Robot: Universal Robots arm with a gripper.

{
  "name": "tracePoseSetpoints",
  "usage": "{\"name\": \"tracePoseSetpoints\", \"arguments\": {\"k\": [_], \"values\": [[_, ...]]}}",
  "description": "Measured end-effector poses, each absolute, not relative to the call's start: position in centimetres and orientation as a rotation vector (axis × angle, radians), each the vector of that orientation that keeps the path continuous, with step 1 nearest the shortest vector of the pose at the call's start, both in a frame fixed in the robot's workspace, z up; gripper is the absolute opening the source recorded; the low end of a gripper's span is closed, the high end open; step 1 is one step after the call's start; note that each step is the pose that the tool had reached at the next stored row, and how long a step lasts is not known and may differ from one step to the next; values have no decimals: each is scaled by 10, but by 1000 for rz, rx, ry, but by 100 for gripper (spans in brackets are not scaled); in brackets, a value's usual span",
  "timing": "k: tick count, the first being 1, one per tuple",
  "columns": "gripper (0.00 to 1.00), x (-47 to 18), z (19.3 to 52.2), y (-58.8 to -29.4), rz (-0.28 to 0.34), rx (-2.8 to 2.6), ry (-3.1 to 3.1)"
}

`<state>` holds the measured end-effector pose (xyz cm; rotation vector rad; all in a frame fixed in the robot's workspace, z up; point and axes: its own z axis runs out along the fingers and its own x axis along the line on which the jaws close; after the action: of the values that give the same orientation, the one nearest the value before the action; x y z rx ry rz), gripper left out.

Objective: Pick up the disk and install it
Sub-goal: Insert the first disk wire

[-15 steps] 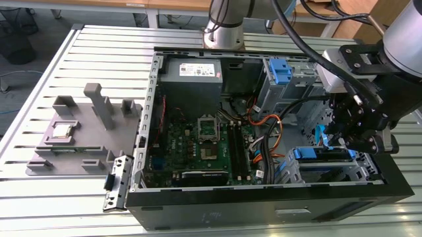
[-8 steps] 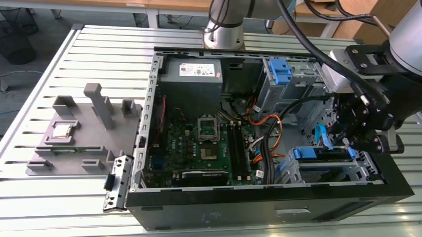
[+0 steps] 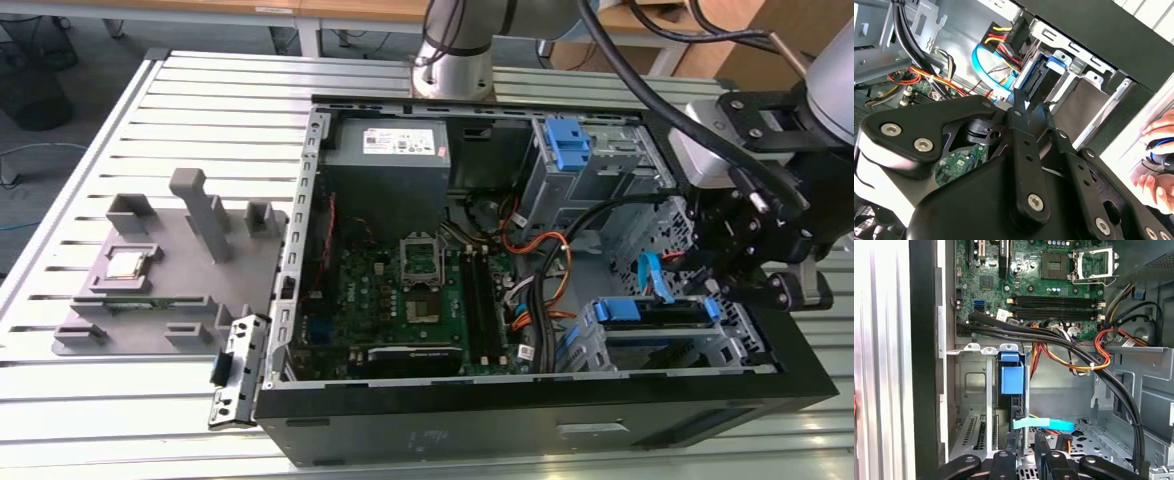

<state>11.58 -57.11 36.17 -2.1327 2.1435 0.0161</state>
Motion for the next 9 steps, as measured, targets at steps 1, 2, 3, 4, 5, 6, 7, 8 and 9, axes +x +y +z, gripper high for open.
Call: {"name": "tracePoseSetpoints", "arguments": {"k": [1, 2, 3, 4, 5, 6, 7, 8, 9], "values": [[29, 116, 362, -570, 16, -2133, 2144], [29, 116, 362, -568, 16, -2133, 2144], [29, 116, 361, -567, 16, -2133, 2143], [29, 116, 361, -565, 16, -2133, 2143], [29, 116, 361, -564, 16, -2133, 2143], [29, 117, 361, -562, 16, -2133, 2143], [29, 117, 361, -560, 16, -2133, 2143], [29, 118, 361, -559, 16, -2133, 2143], [29, 119, 361, -558, 16, -2133, 2143]]}}
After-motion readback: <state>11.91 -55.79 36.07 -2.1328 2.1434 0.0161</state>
